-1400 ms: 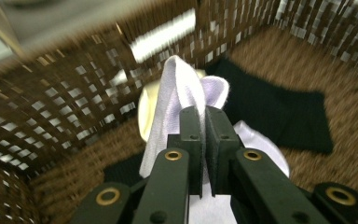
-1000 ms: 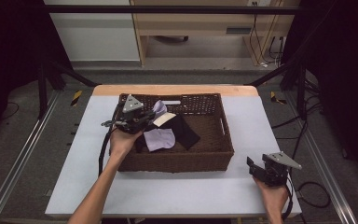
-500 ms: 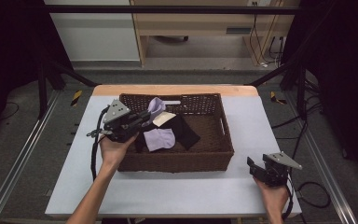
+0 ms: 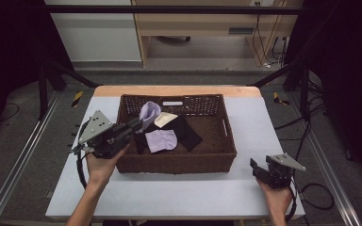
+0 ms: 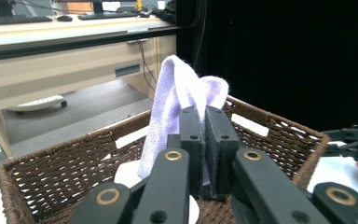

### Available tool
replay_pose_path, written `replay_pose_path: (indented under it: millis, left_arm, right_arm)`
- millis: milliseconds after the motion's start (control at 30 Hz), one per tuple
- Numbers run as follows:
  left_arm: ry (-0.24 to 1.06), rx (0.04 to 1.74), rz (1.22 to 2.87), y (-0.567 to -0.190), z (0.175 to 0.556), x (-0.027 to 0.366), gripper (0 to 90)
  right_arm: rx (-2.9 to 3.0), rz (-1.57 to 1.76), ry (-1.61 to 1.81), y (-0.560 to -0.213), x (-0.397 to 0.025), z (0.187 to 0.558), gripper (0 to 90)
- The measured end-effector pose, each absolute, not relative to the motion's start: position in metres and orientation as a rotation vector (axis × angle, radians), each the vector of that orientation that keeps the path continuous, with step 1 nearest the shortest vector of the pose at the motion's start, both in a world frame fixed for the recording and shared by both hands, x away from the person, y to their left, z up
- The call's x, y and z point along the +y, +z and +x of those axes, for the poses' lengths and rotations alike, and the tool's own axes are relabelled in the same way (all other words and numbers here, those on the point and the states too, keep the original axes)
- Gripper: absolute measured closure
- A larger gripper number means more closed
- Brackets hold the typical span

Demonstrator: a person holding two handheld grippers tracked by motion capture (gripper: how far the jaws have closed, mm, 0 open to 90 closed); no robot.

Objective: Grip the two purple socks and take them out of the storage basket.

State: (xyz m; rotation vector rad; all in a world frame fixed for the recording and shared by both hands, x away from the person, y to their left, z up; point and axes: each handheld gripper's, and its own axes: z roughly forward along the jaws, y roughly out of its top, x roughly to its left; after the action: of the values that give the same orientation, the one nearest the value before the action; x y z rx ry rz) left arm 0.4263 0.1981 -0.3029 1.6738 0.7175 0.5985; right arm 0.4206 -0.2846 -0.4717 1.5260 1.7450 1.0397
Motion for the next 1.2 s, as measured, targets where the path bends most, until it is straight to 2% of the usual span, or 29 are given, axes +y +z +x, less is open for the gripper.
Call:
replay_pose_path:
  millis: [600, 1200]
  left_arm:
    - [0.561, 0.593, 1.701, -0.305, 0.367, 0.203, 85.1]
    - [0.409, 0.606, 1.867, -0.360, 0.342, 0.186, 84.9]
  right_arm:
    - [1.747, 1.531, 1.035, -0.472, -0.285, 0.419, 35.8]
    - [1.747, 1.529, 1.034, -0.472, -0.285, 0.417, 35.8]
